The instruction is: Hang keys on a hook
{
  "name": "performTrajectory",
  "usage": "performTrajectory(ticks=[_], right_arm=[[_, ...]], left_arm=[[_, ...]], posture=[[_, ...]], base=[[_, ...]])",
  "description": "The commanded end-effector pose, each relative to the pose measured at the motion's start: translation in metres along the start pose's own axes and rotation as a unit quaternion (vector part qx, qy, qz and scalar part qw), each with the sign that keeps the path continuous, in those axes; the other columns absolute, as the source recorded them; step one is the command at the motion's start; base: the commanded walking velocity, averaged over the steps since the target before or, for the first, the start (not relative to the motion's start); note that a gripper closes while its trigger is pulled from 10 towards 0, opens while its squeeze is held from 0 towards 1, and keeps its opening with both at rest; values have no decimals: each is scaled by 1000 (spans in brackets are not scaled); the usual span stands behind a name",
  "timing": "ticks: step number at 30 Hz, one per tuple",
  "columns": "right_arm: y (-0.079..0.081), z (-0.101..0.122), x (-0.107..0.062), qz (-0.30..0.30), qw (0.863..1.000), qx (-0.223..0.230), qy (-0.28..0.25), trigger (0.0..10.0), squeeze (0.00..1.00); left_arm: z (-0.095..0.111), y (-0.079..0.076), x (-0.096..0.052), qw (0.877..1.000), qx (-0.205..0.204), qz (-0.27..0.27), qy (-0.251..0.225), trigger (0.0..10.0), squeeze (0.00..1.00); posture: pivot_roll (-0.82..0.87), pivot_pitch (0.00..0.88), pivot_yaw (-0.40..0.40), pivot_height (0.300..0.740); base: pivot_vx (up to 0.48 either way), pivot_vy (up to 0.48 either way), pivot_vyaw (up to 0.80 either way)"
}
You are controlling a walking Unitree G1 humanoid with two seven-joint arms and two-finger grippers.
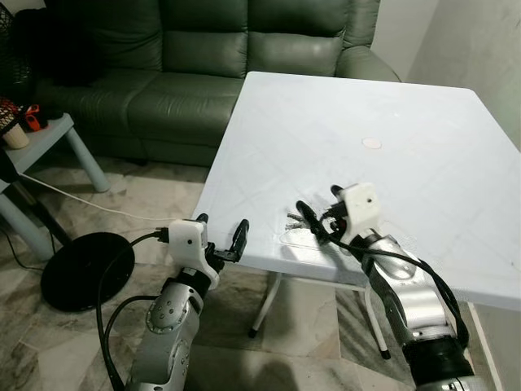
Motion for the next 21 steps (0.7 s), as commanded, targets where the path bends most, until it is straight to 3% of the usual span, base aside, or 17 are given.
performTrajectory(ticks=[1,6,9,21], right_arm=[[1,-3,2,7,1000,11,17,10000,0],[7,-13,5,35,997,42,60,10000,0],[5,-24,5,27,994,32,100,10000,0],[12,-28,9,34,989,55,134,10000,0]], left_arm=[[1,-2,0,1000,5,-1,0,10000,0],[1,-2,-1,1000,5,1,0,10000,0],[1,-2,-1,1000,3,1,-1,10000,0],[1,-5,0,1000,2,0,-2,10000,0]], posture=[[-40,84,-26,732],[-37,82,-30,732],[-39,80,-34,732],[-36,65,-36,732]], base=[[0,0,0],[0,0,0],[0,0,0],[0,0,0]])
Point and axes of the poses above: a point about 5 cm out from each wrist's last joint towards the gripper, its own x axis pointing out of the wrist towards the gripper, its own z axis along the axis of the wrist's last joint, y = z × x, the point moved 6 cm from there along x, pointing out of the wrist towards the gripper, and after that the axes turned 12 degrees about -x, right-handed, at the moved point
